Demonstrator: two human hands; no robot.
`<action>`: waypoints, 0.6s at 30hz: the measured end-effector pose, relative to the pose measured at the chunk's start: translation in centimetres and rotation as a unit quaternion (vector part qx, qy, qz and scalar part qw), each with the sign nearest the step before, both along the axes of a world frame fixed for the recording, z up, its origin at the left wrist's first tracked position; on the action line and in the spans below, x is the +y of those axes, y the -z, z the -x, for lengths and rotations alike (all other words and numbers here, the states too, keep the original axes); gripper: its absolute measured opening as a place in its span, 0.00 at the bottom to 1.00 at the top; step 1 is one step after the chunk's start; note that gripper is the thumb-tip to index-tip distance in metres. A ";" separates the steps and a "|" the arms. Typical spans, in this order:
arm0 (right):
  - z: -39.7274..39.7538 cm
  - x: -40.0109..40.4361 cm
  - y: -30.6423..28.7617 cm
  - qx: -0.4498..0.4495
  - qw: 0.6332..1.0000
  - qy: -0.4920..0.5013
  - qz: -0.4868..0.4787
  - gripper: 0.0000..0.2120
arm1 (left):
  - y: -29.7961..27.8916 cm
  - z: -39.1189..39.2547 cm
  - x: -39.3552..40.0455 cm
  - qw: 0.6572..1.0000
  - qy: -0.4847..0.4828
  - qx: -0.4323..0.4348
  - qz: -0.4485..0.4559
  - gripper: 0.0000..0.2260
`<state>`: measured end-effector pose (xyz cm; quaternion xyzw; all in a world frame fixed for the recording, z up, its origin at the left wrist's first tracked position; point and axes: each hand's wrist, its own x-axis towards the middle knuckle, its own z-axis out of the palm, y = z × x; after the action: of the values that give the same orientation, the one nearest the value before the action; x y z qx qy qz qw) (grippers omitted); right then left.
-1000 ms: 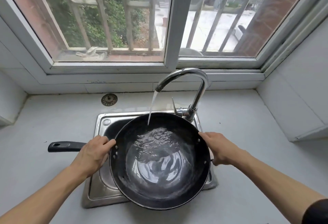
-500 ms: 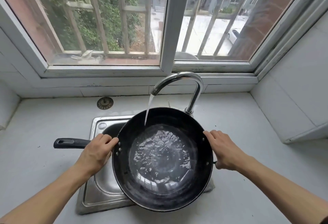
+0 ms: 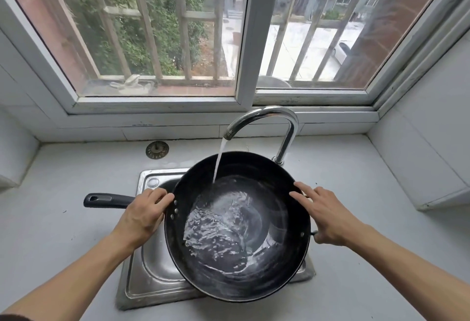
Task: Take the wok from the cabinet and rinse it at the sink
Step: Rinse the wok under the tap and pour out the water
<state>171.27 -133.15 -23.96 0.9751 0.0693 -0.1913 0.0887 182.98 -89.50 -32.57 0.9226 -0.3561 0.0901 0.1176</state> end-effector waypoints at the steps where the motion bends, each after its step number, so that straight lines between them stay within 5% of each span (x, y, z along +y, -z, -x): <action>1: 0.0 0.0 -0.1 0.003 1.000 -0.001 0.001 0.52 | 0.0 -0.1 -0.1 1.000 0.002 0.003 -0.002 0.15; 18: 1.5 -1.4 -5.6 0.041 0.999 0.024 0.023 0.35 | 2.7 -0.7 -3.1 0.994 0.052 0.091 0.022 0.19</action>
<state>169.73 -134.53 -18.32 0.9656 0.0447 -0.2343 0.1037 183.66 -92.56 -35.32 0.9046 -0.3891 0.0074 0.1740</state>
